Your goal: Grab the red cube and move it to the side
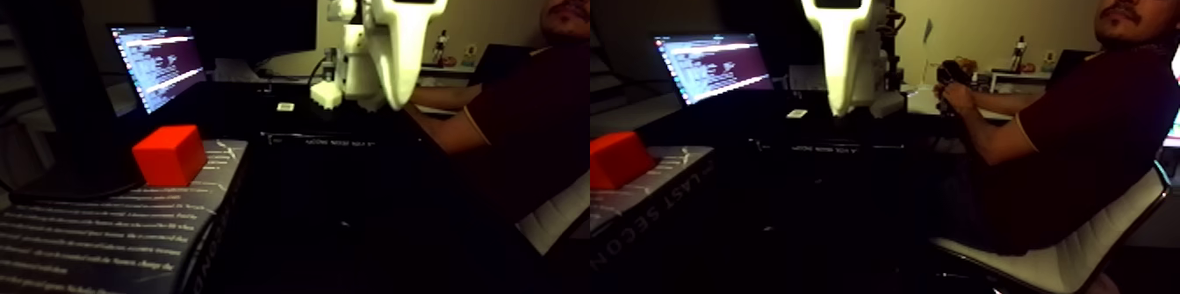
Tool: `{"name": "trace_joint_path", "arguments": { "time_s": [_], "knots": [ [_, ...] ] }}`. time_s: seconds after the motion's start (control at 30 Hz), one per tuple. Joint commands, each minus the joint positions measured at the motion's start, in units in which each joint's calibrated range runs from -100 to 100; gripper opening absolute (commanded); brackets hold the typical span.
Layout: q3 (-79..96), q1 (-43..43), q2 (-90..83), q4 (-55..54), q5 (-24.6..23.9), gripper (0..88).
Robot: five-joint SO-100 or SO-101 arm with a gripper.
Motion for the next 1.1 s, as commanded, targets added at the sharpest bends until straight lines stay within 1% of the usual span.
{"name": "trace_joint_path", "arguments": {
  "time_s": [0.0,0.17,0.27,0.6,1.07],
  "knots": [
    [1.2,1.6,-0.2,-1.5,-0.2,0.6],
    [3.4,2.9,-0.5,-1.6,-0.1,0.6],
    [5.7,3.0,-3.5,-1.6,0.0,0.6],
    [8.3,3.0,-13.5,3.6,0.1,0.6],
    [8.4,3.0,-13.6,3.6,0.1,0.6]
  ]
}}
